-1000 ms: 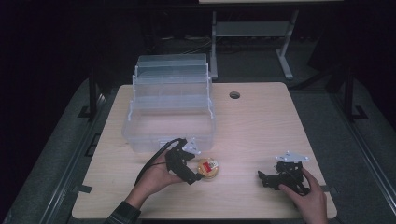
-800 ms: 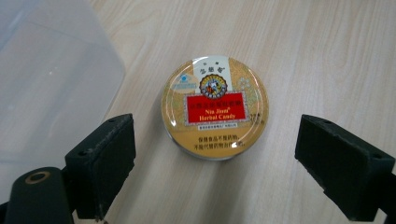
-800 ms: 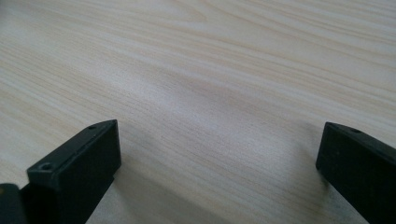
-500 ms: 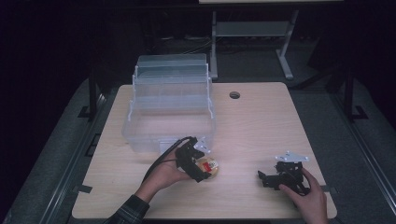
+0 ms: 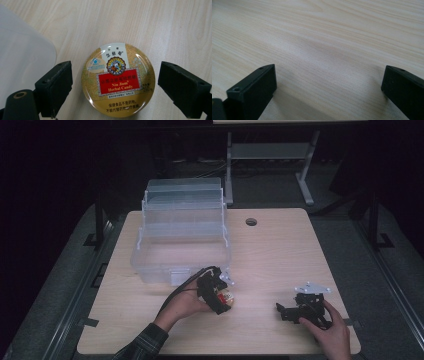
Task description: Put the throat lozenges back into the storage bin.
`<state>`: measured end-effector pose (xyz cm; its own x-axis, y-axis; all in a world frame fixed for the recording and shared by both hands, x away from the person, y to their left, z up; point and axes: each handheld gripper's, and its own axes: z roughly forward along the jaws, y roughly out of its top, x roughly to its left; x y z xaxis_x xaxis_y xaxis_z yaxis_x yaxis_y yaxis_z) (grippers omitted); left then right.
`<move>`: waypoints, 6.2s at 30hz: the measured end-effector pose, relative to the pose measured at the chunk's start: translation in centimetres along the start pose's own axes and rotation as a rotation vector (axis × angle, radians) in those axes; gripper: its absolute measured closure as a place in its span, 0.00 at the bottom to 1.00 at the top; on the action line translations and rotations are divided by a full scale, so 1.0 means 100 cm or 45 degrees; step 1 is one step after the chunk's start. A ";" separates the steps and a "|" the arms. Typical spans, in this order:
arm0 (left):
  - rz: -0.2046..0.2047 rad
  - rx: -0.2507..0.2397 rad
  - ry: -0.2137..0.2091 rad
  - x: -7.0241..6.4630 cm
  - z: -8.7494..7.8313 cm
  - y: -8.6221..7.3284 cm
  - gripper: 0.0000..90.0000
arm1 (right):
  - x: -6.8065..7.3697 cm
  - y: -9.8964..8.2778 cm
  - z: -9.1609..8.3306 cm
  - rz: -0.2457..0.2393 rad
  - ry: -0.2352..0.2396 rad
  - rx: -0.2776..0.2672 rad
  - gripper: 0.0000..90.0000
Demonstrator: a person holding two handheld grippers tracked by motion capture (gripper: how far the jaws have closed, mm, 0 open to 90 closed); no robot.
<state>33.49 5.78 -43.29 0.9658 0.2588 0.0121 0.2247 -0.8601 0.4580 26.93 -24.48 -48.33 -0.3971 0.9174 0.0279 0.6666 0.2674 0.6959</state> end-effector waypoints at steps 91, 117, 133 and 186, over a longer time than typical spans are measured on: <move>-0.029 0.015 -0.019 -0.001 -0.049 0.005 0.22 | 0.000 0.000 0.000 0.001 0.003 0.001 0.00; -0.031 0.006 0.007 0.010 -0.083 0.018 0.22 | 0.000 0.000 0.000 0.000 0.000 0.000 0.00; -0.084 -0.031 0.041 0.025 -0.102 0.014 0.22 | 0.000 0.000 0.000 0.001 0.002 0.001 0.00; -0.405 -0.054 0.260 0.092 -0.151 -0.057 0.22 | 0.000 0.000 0.000 0.001 0.002 0.001 0.00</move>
<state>39.13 19.65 -32.38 0.8021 0.5959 0.0380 0.4997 -0.7047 0.5037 26.90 -24.49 -48.32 -0.3977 0.9171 0.0294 0.6670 0.2670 0.6955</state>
